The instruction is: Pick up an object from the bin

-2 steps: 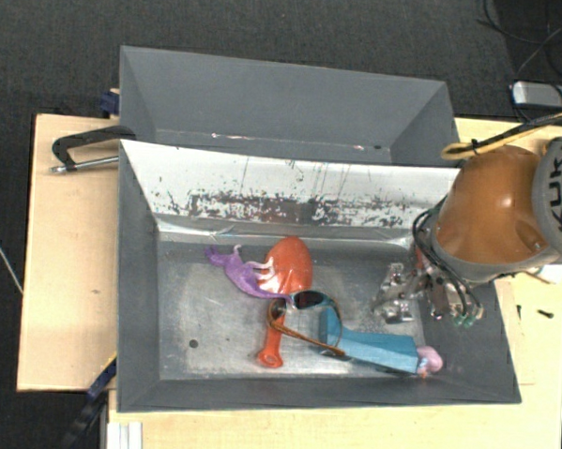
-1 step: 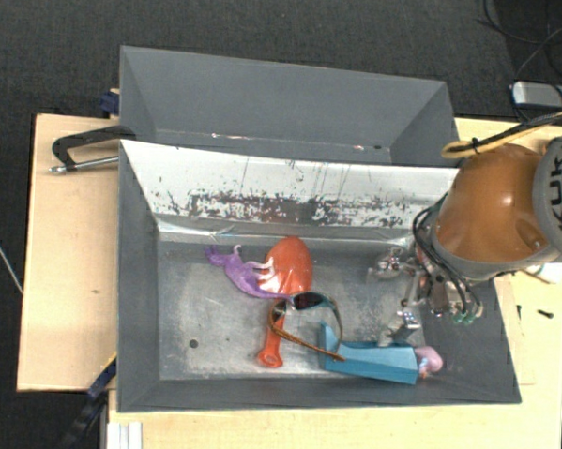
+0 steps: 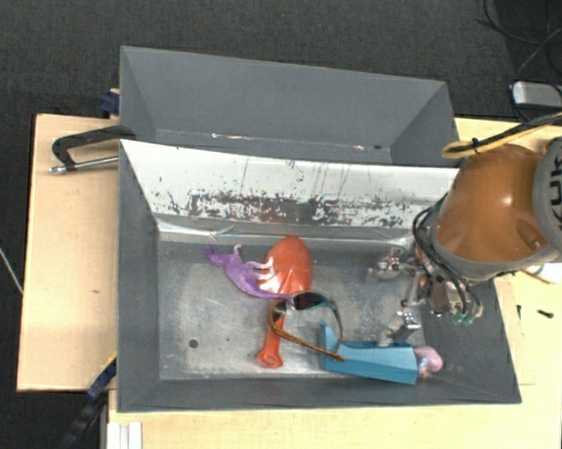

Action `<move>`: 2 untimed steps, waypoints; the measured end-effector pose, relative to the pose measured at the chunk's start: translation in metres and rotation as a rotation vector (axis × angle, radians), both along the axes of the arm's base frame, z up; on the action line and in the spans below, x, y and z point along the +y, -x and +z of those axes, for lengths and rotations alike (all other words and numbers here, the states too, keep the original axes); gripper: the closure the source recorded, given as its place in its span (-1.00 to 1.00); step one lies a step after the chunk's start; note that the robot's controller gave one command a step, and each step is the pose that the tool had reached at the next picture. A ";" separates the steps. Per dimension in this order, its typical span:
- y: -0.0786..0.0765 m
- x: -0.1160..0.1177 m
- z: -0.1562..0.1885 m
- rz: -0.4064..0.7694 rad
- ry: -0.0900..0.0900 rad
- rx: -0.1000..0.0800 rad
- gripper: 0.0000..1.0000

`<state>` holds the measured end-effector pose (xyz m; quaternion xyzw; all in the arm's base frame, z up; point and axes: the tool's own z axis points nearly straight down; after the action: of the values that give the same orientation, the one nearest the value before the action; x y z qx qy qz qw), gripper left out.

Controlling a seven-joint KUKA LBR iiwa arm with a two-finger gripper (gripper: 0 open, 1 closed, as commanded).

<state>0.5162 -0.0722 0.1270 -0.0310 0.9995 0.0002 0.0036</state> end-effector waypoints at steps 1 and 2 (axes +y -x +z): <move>0.014 0.043 -0.052 0.323 0.002 -0.011 1.00; 0.003 0.045 -0.048 0.323 0.005 -0.057 -1.00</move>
Offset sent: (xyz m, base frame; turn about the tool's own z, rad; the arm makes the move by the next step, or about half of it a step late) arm 0.0000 0.0000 0.0000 0.0000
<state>0.5128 -0.0273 0.0786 -0.1911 0.9810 -0.0024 0.0319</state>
